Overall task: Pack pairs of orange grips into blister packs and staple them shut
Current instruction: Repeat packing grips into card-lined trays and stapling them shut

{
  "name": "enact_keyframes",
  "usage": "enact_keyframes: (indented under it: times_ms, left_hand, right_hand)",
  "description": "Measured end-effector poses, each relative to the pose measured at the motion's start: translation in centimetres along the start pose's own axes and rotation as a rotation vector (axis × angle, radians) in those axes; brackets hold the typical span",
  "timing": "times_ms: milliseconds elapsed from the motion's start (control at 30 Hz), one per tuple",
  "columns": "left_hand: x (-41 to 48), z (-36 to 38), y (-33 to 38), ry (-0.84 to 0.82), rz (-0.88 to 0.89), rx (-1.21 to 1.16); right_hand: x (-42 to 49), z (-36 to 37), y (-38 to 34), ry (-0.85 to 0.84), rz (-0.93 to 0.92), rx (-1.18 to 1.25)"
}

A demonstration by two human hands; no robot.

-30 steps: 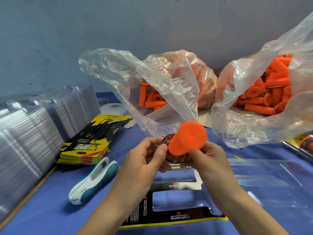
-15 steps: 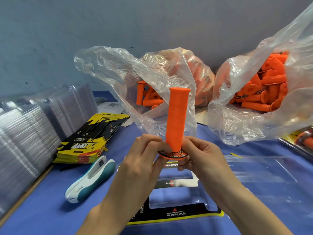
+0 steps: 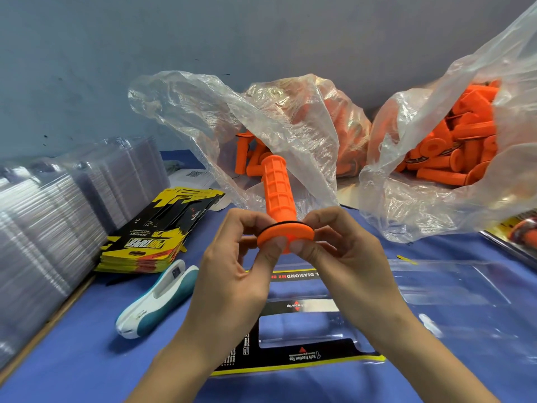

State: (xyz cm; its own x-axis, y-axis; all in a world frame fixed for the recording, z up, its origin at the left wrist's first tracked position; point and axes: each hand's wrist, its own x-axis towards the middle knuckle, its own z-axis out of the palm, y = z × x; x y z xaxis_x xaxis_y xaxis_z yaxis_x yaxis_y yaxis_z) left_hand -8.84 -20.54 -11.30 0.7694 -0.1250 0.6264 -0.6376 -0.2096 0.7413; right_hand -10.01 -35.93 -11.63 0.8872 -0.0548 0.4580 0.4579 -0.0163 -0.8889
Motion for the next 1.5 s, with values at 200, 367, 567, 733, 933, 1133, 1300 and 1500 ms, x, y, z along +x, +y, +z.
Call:
enact_keyframes:
  times_ms: [200,367,567,733,933,1133,1300,1500]
  left_hand:
    - [0.1,0.2,-0.1,0.008,-0.013,0.013]
    - [0.1,0.0,-0.4,0.001,-0.018,0.058]
    - [0.2,-0.5,-0.3,-0.012,-0.007,0.065]
    - [0.1,-0.4,-0.1,-0.029,-0.012,0.032]
    - [-0.2,0.1,0.1,-0.042,0.032,0.023]
    - [-0.1,0.0,-0.1,0.039,0.011,0.107]
    - [0.0,-0.2,-0.2,-0.041,-0.082,-0.021]
    - [-0.4,0.6,-0.2,-0.207,-0.322,-0.4]
  right_hand:
    - [-0.1,0.3,-0.1,-0.008,0.0,-0.023]
    - [-0.1,0.2,0.1,-0.011,0.007,-0.041]
    - [-0.2,0.3,0.1,-0.016,-0.046,-0.074]
    - [-0.3,0.4,0.1,0.048,-0.077,-0.113]
    - [-0.4,0.5,0.5,0.123,-0.148,-0.231]
    - [-0.7,0.5,0.4,0.084,-0.222,-0.293]
    - [-0.9,0.3,0.4,0.137,-0.341,-0.384]
    - [-1.2,0.1,1.1,0.208,-0.554,-0.585]
